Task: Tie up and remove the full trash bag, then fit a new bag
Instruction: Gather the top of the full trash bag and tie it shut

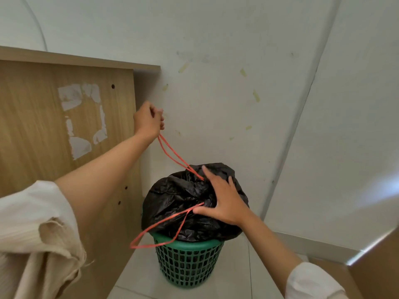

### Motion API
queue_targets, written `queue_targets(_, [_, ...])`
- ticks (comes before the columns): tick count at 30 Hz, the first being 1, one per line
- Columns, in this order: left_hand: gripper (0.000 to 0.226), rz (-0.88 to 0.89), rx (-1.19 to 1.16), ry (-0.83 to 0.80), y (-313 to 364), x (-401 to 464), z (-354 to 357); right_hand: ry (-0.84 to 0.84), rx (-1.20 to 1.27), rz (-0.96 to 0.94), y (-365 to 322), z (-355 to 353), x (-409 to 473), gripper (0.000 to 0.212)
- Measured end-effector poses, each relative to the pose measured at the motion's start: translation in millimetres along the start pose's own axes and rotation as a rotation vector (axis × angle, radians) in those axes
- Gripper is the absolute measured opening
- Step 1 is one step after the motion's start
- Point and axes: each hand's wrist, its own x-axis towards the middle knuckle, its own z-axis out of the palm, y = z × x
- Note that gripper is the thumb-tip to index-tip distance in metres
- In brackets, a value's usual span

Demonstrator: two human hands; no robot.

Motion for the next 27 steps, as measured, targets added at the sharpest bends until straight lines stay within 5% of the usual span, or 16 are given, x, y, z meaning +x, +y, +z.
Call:
queue_targets(3, [0.010,-0.003,0.066,-0.010,-11,-1,-3,-0.063,-0.017,-0.002,7,4,0,0.088])
queue_targets(6, [0.010,0.153,0.336,-0.146,-20,-11,-5,0.131,0.148,0.027,-1,-5,17,0.045])
queue_targets(9, [0.023,0.340,0.672,-0.324,-23,-21,-3,0.323,0.335,0.093,-20,-29,46,0.026])
queue_targets(14, [0.044,0.278,0.341,-0.591,7,-46,2,0.437,0.577,0.265,-48,-73,98,0.017])
queue_targets(20, [0.124,0.308,0.238,-0.721,-13,-63,21,0.389,0.865,0.434,-65,-90,130,0.021])
queue_targets(24, [0.061,0.207,0.136,-0.466,-25,-53,35,0.205,1.022,0.328,-80,-102,123,0.024])
queue_targets(27, [0.036,0.129,0.068,-0.364,-26,-45,43,0.304,0.720,0.278,-63,-94,107,0.048])
